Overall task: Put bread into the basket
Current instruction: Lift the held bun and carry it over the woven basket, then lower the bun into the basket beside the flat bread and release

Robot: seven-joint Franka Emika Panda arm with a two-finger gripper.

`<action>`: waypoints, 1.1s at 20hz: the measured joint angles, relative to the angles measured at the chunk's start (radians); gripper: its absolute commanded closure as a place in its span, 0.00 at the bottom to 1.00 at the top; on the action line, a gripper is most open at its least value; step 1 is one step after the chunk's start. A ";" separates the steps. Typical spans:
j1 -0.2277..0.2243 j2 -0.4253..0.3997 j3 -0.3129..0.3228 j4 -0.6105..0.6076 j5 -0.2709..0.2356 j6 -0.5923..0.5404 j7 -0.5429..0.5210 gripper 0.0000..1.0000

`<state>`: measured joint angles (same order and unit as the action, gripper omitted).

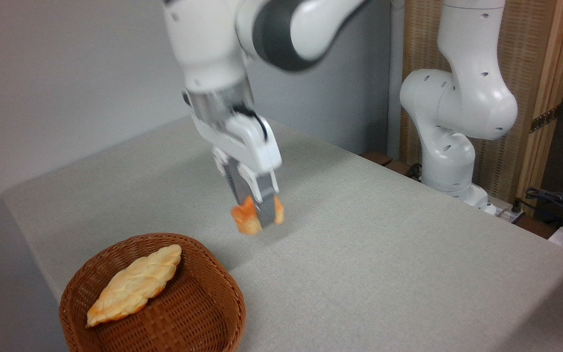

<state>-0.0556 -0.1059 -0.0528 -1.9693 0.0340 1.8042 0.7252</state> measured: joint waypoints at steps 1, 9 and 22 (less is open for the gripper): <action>0.003 0.029 0.002 0.079 -0.002 -0.031 0.000 0.67; 0.023 0.305 0.004 0.364 -0.018 0.086 0.000 0.00; 0.022 0.390 -0.005 0.389 -0.018 0.179 0.000 0.00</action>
<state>-0.0334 0.2845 -0.0582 -1.5807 0.0158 1.9832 0.7252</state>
